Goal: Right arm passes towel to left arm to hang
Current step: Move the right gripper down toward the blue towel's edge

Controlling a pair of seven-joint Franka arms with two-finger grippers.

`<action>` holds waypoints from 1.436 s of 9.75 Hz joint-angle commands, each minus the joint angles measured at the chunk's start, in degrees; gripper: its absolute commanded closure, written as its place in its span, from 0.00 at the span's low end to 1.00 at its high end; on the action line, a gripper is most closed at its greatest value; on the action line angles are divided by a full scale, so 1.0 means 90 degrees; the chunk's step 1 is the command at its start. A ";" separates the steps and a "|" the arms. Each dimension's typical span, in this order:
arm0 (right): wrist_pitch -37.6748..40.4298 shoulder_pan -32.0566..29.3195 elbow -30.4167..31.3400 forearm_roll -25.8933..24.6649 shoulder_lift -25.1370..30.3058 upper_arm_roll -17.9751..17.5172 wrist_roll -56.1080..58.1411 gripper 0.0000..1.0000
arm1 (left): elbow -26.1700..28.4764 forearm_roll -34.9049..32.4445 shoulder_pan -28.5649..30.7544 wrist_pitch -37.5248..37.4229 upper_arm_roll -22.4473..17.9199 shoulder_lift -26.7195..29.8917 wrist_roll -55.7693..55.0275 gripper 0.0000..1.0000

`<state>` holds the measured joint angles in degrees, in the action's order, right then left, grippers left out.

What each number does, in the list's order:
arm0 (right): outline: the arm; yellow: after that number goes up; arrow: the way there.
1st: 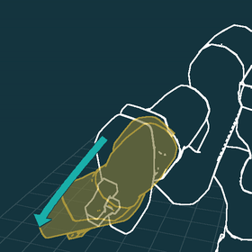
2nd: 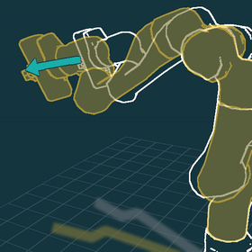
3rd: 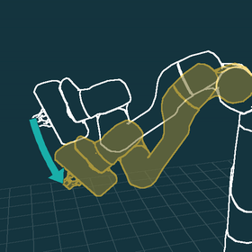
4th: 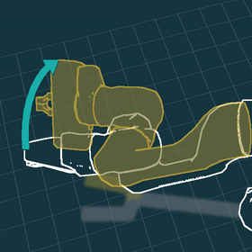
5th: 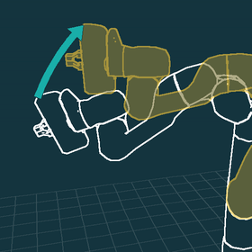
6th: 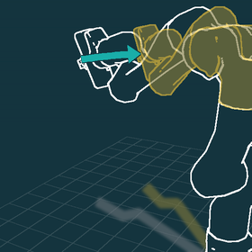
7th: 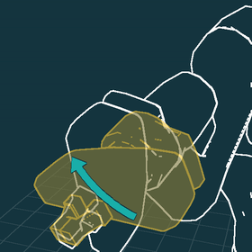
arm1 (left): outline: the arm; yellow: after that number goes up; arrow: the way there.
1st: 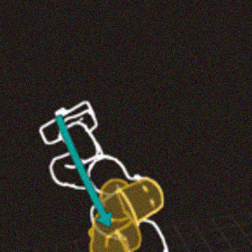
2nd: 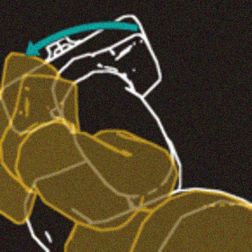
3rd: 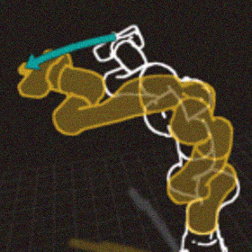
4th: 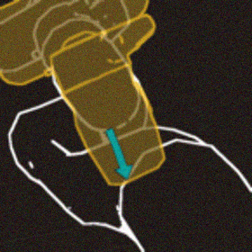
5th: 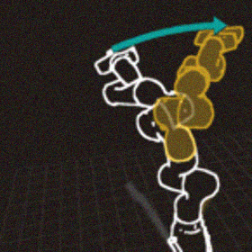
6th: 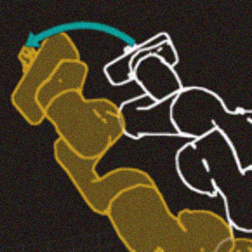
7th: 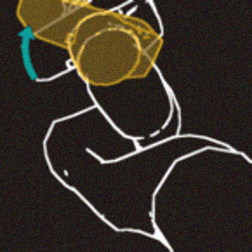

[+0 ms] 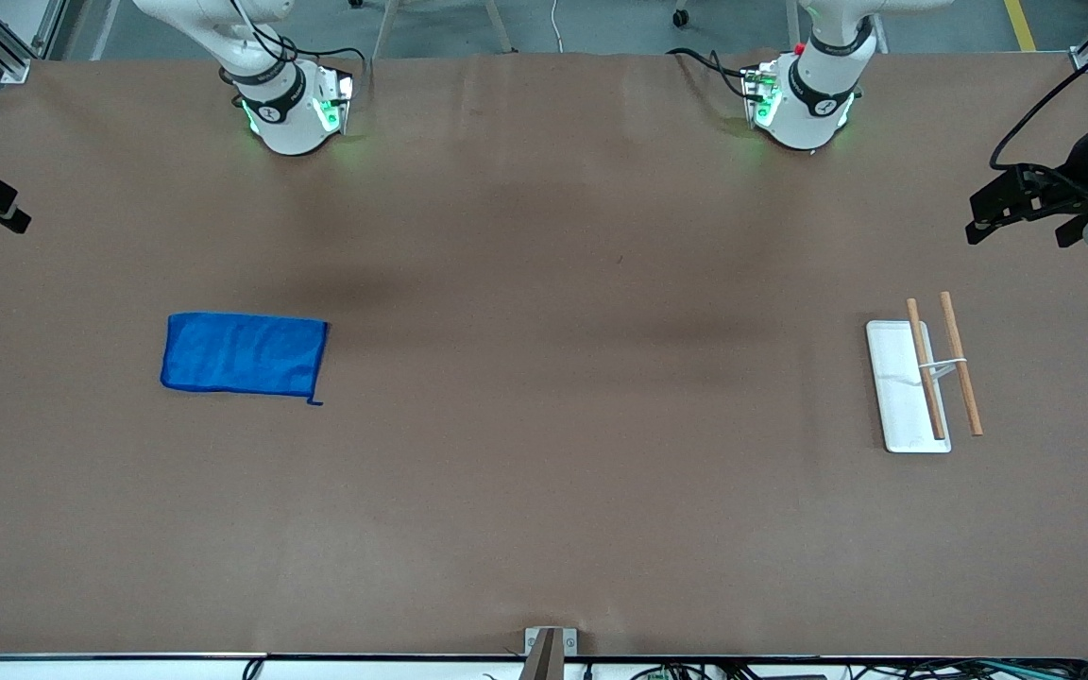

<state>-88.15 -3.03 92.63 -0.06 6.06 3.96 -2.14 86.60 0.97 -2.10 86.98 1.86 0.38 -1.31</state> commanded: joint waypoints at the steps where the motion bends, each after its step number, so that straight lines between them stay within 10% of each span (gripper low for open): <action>1: -0.0020 -0.0015 0.0001 -0.0022 0.0029 -0.0019 0.0023 0.00 | 0.0241 -0.0069 0.0009 0.0159 -0.0001 -0.0032 0.0068 0.00; 9: -0.0906 0.0287 0.0964 -0.0013 -0.0126 -0.0039 0.0033 0.00 | 0.0212 -0.0098 -0.0001 0.0218 0.0009 -0.0090 0.0048 0.00; 14: -0.2197 0.0336 0.1798 -0.0013 -0.1442 -0.0049 0.0033 0.00 | 0.0202 -0.0118 -0.0001 0.0277 0.0009 -0.0149 0.0048 0.00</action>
<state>-106.51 -0.38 108.85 -0.03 -3.71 3.52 -1.97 87.00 0.97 -2.09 88.66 1.85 -0.48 -1.31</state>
